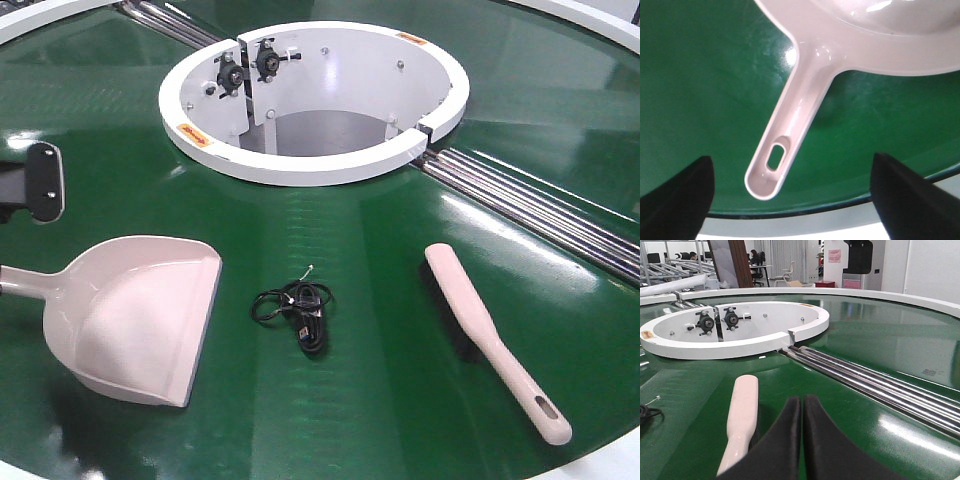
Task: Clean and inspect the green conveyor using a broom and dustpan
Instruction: 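Reach the left gripper down to the pink dustpan handle and grasp it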
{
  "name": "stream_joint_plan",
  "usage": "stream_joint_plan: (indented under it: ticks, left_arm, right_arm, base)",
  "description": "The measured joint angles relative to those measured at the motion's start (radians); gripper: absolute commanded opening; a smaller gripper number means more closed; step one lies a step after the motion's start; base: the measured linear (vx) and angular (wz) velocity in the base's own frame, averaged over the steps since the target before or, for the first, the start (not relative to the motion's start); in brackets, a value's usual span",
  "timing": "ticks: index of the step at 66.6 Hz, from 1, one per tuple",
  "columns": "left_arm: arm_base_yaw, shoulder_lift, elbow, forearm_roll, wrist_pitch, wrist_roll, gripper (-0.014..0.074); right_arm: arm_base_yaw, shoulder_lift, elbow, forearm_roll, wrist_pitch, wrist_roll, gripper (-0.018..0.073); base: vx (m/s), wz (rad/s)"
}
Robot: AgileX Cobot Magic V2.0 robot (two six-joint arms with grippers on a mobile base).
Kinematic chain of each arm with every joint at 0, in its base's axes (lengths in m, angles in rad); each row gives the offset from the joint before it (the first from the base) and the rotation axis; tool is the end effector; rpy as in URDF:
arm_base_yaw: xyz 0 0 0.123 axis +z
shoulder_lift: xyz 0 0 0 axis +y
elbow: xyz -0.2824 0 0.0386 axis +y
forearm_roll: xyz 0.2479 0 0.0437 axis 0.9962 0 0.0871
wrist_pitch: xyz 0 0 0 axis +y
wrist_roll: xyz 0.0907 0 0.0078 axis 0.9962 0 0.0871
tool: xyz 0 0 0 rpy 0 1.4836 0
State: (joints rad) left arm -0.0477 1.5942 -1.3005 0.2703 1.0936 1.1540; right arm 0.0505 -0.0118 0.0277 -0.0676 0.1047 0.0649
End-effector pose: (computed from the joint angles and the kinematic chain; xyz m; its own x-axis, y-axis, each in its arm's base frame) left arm 0.3206 0.0063 0.2896 -0.2939 0.9459 0.1373 0.9124 0.2348 0.3354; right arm 0.0567 0.0022 0.1949 -0.0330 -0.0040 -0.9994 -0.0435 0.9990 -0.0026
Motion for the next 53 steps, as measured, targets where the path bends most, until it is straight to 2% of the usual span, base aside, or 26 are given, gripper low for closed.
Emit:
stream_joint_plan:
  ticks: [35, 53]
  left_arm:
    - [0.000, 0.157, -0.008, -0.009, -0.039, 0.196, 0.0586]
    - [0.000, 0.213, -0.020, -0.009, -0.068, 0.233, 0.0583]
  right_arm:
    - [0.000, 0.000, 0.000, 0.000, 0.000, 0.000, -0.0008]
    - [0.000, 0.000, 0.000, 0.000, 0.000, 0.000, -0.0008]
  base:
    - [0.00, 0.00]
    - [0.00, 0.00]
